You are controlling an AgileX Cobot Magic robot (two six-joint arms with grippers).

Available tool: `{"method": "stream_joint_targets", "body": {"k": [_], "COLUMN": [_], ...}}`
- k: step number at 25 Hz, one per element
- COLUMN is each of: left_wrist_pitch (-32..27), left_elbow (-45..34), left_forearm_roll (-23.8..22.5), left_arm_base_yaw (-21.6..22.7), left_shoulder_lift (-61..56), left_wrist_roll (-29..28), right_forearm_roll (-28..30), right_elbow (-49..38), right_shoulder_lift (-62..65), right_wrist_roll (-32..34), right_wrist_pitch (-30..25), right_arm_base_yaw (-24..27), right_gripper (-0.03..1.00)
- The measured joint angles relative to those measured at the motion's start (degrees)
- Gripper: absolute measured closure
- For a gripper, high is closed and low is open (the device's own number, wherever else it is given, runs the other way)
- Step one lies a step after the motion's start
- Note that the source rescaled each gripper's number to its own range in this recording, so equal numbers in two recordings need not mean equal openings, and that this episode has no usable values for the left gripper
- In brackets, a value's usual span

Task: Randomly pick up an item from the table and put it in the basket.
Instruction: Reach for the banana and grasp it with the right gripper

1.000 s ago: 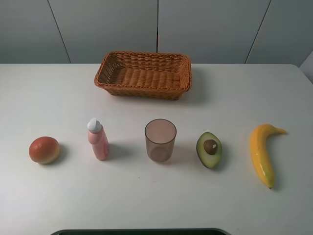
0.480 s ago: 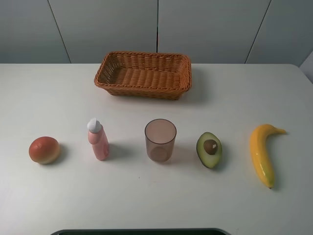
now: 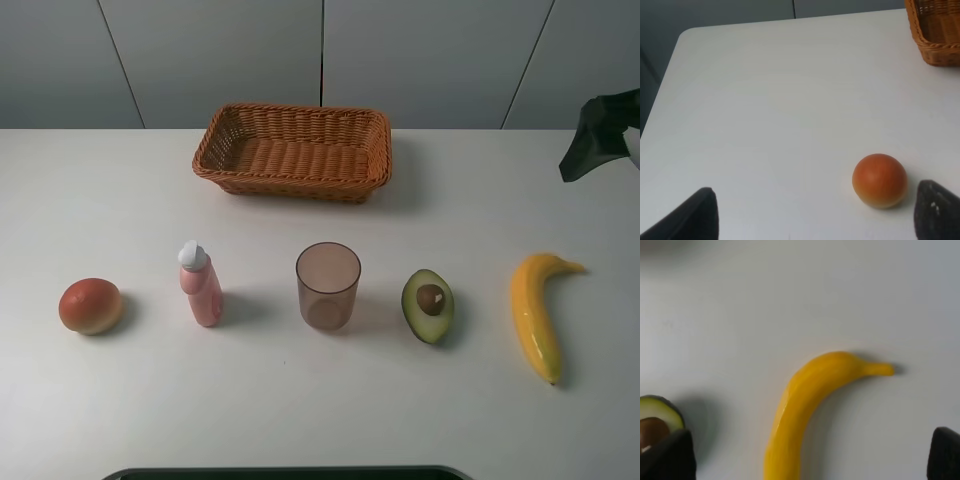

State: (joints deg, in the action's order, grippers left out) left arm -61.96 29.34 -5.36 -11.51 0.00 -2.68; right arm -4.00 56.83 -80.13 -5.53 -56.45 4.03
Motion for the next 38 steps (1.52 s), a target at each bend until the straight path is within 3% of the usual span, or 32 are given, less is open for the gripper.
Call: {"method": "stream_joint_targets", "body": {"k": [7,11,16,22,31,33,38], "left_wrist_pitch": [0.0,0.0,0.0,0.0,0.0,0.0,0.0], "left_elbow": [0.0,0.0,0.0,0.0,0.0,0.0,0.0], "left_forearm_roll": [0.0,0.0,0.0,0.0,0.0,0.0,0.0], "left_arm_base_yaw": [0.0,0.0,0.0,0.0,0.0,0.0,0.0], "left_shoulder_lift": [0.0,0.0,0.0,0.0,0.0,0.0,0.0], "left_wrist_roll": [0.0,0.0,0.0,0.0,0.0,0.0,0.0], "right_forearm_roll": [-2.9,-4.1,-4.5,-4.3,-4.3,-4.3,-4.3], "right_elbow": [-13.0,-19.1,-22.9,-23.2,-23.2,-23.2,-23.2], "right_shoulder_lift": [-4.5,-4.7,-4.7,-9.5,-15.3,-15.7,-17.7], "right_wrist_roll": [0.2,0.2,0.1,-0.5,-0.7,-0.7,-0.7], "right_wrist_pitch": [14.5,20.0,22.6,24.0,27.6,27.8,28.4], "right_arm_base_yaw": [0.0,0.0,0.0,-3.8,-4.1,-4.1,-4.1], "right_gripper": [-0.03,-0.03,-0.03,-0.03,-0.03,0.01,0.27]}}
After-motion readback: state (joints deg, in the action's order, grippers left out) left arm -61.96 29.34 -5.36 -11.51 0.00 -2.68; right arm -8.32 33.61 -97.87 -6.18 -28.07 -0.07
